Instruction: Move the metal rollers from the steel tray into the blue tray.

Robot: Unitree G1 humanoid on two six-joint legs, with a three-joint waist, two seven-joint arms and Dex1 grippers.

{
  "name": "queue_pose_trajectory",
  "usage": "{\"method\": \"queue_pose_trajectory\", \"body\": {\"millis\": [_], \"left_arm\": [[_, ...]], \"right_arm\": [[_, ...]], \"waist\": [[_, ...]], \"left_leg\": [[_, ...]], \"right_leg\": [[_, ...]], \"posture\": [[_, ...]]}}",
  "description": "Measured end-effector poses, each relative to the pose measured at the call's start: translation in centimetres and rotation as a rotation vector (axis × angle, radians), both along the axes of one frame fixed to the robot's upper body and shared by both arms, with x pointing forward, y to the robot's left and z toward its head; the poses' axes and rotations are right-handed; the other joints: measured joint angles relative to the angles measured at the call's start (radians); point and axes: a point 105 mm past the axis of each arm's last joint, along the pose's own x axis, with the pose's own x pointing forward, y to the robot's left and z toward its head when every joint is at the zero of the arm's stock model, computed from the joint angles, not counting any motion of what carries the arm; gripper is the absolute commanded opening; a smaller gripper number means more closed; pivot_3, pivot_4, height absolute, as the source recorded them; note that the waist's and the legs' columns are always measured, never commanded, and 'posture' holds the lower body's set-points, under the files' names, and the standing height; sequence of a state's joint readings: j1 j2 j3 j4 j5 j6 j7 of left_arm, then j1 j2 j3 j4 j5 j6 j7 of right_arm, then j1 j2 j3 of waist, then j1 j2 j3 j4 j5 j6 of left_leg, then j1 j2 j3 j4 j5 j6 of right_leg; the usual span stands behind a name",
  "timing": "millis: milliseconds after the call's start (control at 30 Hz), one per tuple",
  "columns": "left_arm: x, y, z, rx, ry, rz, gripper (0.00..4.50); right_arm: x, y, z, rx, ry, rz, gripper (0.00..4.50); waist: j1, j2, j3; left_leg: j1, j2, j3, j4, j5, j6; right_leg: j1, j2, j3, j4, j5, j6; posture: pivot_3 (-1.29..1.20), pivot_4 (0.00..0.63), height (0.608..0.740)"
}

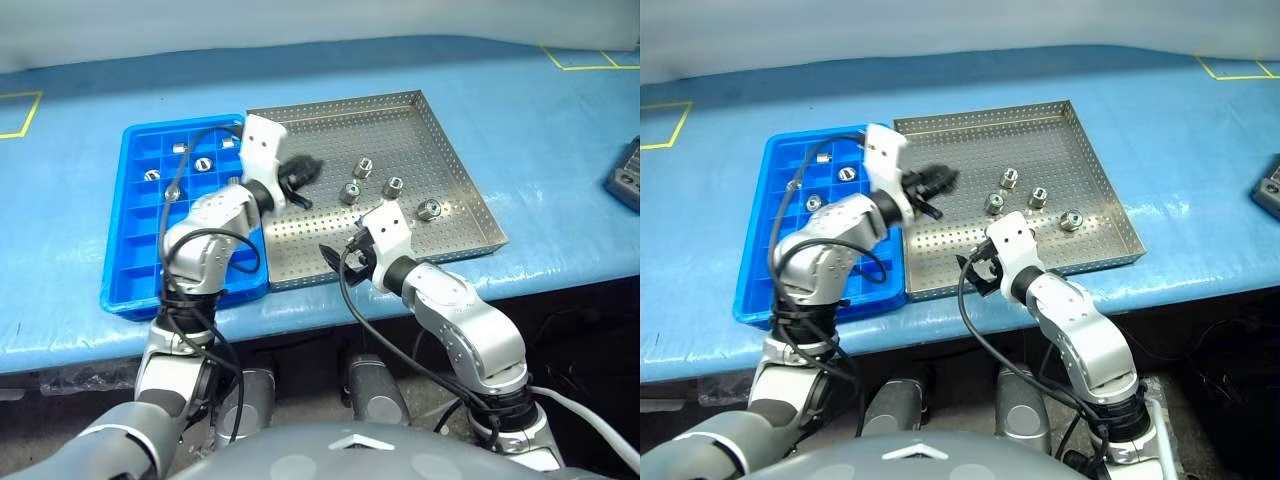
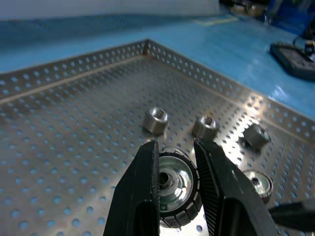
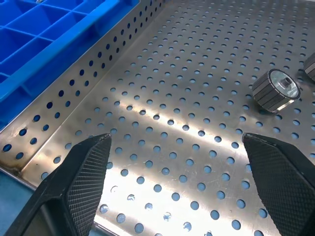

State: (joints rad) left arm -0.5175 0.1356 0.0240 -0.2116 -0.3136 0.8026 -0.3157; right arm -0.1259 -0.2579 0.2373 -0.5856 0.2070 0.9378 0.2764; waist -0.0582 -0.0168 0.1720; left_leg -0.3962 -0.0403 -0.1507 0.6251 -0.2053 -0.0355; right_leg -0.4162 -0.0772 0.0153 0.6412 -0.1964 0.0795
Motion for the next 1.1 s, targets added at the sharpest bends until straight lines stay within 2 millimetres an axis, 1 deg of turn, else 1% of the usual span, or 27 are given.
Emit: {"method": "queue_pose_trajectory", "body": {"millis": [67, 100, 133, 167, 233, 333, 367, 433, 533, 633, 733, 833, 900, 967, 1067, 1100], "left_arm": [[0.0, 2.9, 0.5, 0.034, -0.052, 0.138, 0.74], [-0.1, 4.9, 0.4, 0.063, -0.066, 0.225, 0.74], [-0.2, 6.3, 0.1, 0.081, -0.069, 0.287, 0.74], [-0.6, 8.4, -0.3, 0.103, -0.074, 0.372, 0.74], [-1.5, 12.0, -1.3, 0.138, -0.067, 0.519, 0.74], [-2.6, 15.6, -2.1, 0.202, -0.068, 0.681, 0.74], [-2.9, 16.4, -2.3, 0.215, -0.069, 0.723, 0.74], [-3.3, 17.9, -3.0, 0.236, -0.058, 0.79, 0.74], [-3.4, 18.9, -3.9, 0.189, -0.037, 0.842, 0.74], [-3.0, 19.1, -5.2, 0.166, -0.005, 0.842, 0.74], [-2.7, 19.4, -5.2, 0.177, -0.015, 0.846, 0.74], [-2.3, 19.6, -5.4, 0.232, -0.014, 0.841, 0.74], [-2.1, 19.5, -5.4, 0.234, -0.011, 0.832, 1.47], [-2.0, 19.2, -5.5, 0.224, -0.006, 0.813, 2.06], [-1.8, 18.3, -5.4, 0.2, -0.001, 0.765, 3.13], [-1.8, 18.0, -5.4, 0.199, 0.002, 0.752, 3.41]], "right_arm": [[-0.1, 0.3, -0.2, -0.002, 0.008, 0.017, 4.5], [-0.1, 0.5, -0.3, -0.003, 0.014, 0.024, 4.5], [-0.1, 0.5, -0.4, -0.005, 0.018, 0.026, 4.5], [-0.1, 0.7, -0.5, -0.001, 0.021, 0.034, 4.5], [-0.1, 0.9, -0.5, 0.001, 0.025, 0.049, 4.5], [0.0, 1.3, -0.3, 0.006, 0.02, 0.068, 4.5], [0.1, 1.5, -0.2, 0.01, 0.017, 0.074, 4.5], [0.0, 1.9, -0.1, 0.012, 0.014, 0.096, 4.5], [-0.1, 2.3, -0.3, 0.012, 0.025, 0.118, 4.5], [-0.1, 2.3, -0.3, 0.006, 0.025, 0.127, 4.5], [-0.1, 2.3, -0.3, 0.003, 0.024, 0.129, 4.5], [-0.1, 2.3, -0.3, 0.003, 0.023, 0.125, 4.5], [-0.1, 2.2, -0.4, 0.002, 0.026, 0.119, 4.5], [-0.1, 2.1, -0.6, -0.002, 0.029, 0.115, 4.5], [-0.2, 2.0, -0.7, -0.004, 0.034, 0.107, 4.5], [-0.2, 1.9, -0.7, -0.004, 0.033, 0.106, 4.5]], "waist": [[0.0, 0.0, 0.0], [0.001, 0.0, 0.0], [0.004, 0.0, 0.0], [0.005, 0.0, 0.0], [0.013, 0.0, 0.0], [0.043, 0.0, 0.0], [0.05, 0.0, 0.0], [0.062, 0.0, 0.0], [0.074, -0.001, 0.0], [0.076, -0.001, 0.0], [0.075, -0.001, 0.0], [0.072, 0.001, -0.001], [0.071, 0.001, -0.001], [0.07, 0.001, -0.001], [0.065, 0.001, -0.001], [0.063, 0.001, -0.001]], "left_leg": [[0.001, 0.0, 0.0, -0.001, 0.0, 0.0], [0.001, 0.0, 0.0, -0.001, 0.0, 0.0], [0.0, 0.0, 0.0, -0.001, 0.0, 0.0], [0.001, 0.0, 0.0, -0.001, 0.0, 0.0], [0.0, 0.0, 0.0, -0.001, 0.0, 0.0], [0.0, 0.0, -0.001, -0.001, 0.0, 0.0], [0.0, 0.0, -0.001, 0.0, 0.0, 0.0], [0.0, -0.001, -0.001, 0.0, 0.0, 0.0], [0.0, -0.001, -0.002, 0.001, 0.0, 0.0], [0.0, -0.001, -0.002, 0.001, 0.0, 0.0], [0.0, -0.001, -0.002, 0.0, 0.0, 0.0], [0.001, -0.001, -0.001, 0.0, 0.0, 0.0], [0.001, -0.001, -0.001, 0.0, 0.0, -0.001], [0.001, -0.001, -0.001, 0.001, 0.0, -0.001], [0.001, -0.001, -0.001, 0.0, 0.0, -0.001], [0.001, -0.001, -0.001, 0.0, 0.0, -0.001]], "right_leg": [[0.0, 0.0, 0.0, 0.0, 0.0, 0.0], [0.0, 0.0, 0.0, 0.0, 0.0, 0.0], [0.0, 0.0, 0.0, 0.0, 0.0, 0.0], [0.0, 0.0, 0.001, 0.0, 0.0, 0.0], [0.0, 0.0, 0.001, -0.001, 0.0, 0.0], [0.0, 0.0, 0.0, -0.001, -0.001, -0.001], [0.001, 0.0, 0.0, -0.001, -0.003, -0.005], [0.001, 0.0, 0.0, -0.001, -0.003, -0.005], [0.002, 0.0, 0.0, -0.001, -0.003, -0.005], [0.001, 0.0, -0.001, -0.001, -0.003, -0.005], [0.001, 0.0, -0.001, -0.001, -0.003, -0.005], [0.002, 0.0, -0.001, 0.0, -0.003, -0.005], [0.002, 0.0, -0.001, 0.0, -0.003, -0.005], [0.002, 0.0, -0.001, 0.0, -0.003, -0.005], [0.002, 0.0, -0.001, 0.0, -0.003, -0.005], [0.002, 0.0, -0.001, 0.0, -0.003, -0.005]], "posture": [[0.03, 0.15, 0.74], [0.05, 0.15, 0.74], [0.06, 0.15, 0.74], [0.06, 0.15, 0.74], [0.08, 0.15, 0.74], [0.09, 0.15, 0.74], [0.09, 0.15, 0.74], [0.1, 0.15, 0.74], [0.1, 0.15, 0.74], [0.1, 0.15, 0.74], [0.08, 0.15, 0.74], [0.07, 0.15, 0.74], [0.05, 0.15, 0.74], [0.05, 0.15, 0.74], [0.04, 0.15, 0.74], [0.03, 0.15, 0.74]]}}
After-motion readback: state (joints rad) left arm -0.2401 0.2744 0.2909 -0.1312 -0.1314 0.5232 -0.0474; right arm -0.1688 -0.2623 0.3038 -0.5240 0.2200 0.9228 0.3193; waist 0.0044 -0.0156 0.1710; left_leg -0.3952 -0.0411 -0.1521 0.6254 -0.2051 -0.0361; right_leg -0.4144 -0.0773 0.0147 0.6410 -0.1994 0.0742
